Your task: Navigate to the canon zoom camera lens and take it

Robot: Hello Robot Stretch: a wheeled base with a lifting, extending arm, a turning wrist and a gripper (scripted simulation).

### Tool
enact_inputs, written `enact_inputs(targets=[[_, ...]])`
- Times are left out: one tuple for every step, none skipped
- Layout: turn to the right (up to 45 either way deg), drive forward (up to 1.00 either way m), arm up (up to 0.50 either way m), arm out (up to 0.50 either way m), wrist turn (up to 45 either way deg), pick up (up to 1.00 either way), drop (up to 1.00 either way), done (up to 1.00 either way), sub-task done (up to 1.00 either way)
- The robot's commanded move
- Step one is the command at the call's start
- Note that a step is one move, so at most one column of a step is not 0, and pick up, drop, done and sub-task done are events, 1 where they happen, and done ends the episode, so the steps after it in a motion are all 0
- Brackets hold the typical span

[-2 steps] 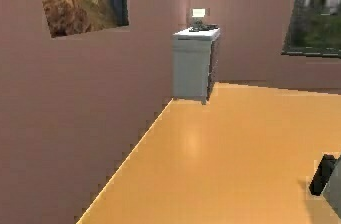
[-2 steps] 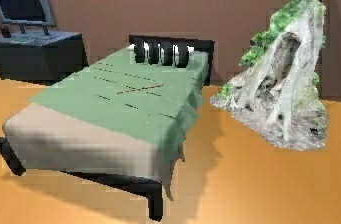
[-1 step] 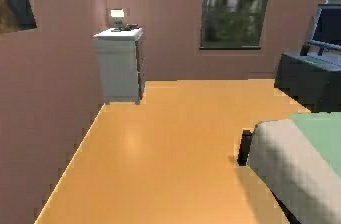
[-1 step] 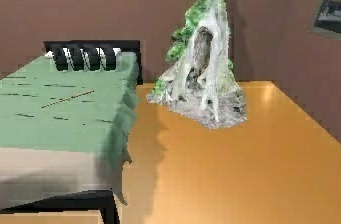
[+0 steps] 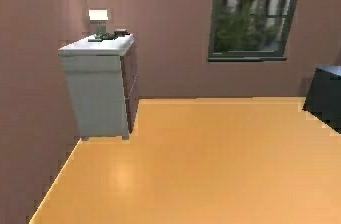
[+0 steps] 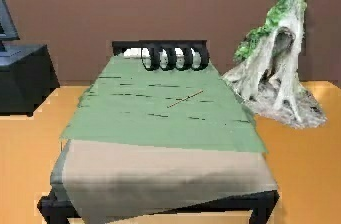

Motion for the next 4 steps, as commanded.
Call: enact_inputs(targets=[[6.0, 0.0, 0.0, 0.0, 0.0, 0.0, 0.0, 0.0, 0.0], [0.0, 0.95, 0.0, 0.0, 0.0, 0.0, 0.0, 0.0, 0.0], [33.0, 0.0, 0.0, 0.0, 0.0, 0.0, 0.0, 0.0, 0.0], [0.0, 0.45, 0.0, 0.0, 0.0, 0.0, 0.0, 0.0, 0.0]])
